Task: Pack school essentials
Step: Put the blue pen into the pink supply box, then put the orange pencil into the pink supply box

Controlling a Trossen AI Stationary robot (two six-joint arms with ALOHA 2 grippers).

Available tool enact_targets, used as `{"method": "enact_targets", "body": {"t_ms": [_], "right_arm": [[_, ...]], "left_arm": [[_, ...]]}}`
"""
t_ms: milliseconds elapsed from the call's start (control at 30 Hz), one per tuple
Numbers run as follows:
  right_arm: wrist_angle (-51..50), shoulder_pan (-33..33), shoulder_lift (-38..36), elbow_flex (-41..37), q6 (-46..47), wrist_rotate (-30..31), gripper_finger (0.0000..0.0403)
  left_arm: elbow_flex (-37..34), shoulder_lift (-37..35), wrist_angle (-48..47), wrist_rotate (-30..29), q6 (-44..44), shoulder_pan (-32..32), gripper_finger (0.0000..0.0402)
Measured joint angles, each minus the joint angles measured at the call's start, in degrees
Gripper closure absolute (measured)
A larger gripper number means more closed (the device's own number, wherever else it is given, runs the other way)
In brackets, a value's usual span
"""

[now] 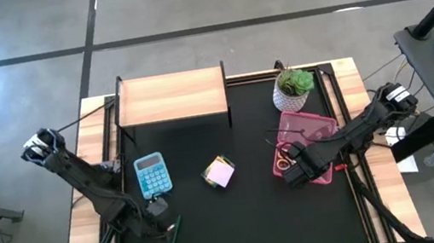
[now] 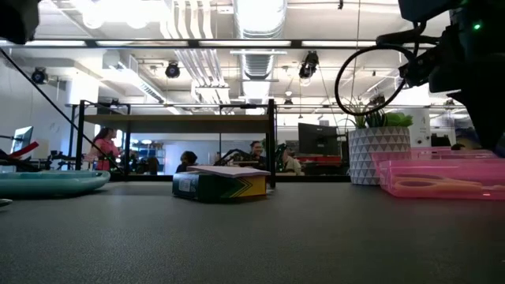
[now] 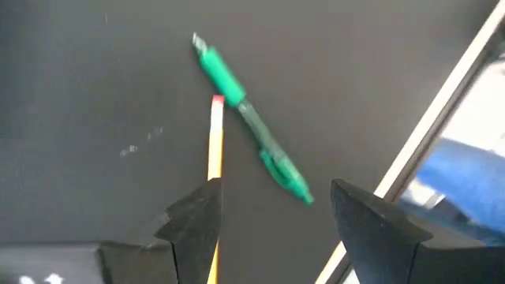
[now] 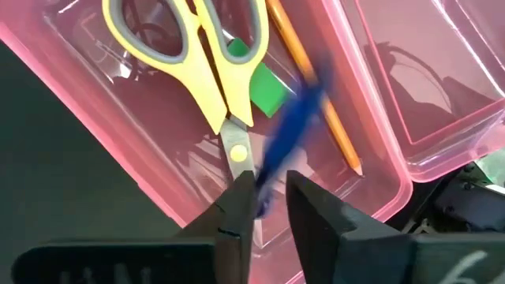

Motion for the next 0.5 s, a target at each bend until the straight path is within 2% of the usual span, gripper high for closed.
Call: {"method": "enact_targets", "body": {"t_ms": [233,500], "right_arm": [[0.0,0.0,0.0,-0.1,0.3,0.0,0.0285],[-0.3,0.0,0.0,3.0,0.6,0.0,0.0248]], "left_arm": [[0.0,4.4,0.0,6.7,0.0,-1.5,0.0182],[1.4,5.0,0.1,7.2,0.0,-3.1,0.0182]]}}
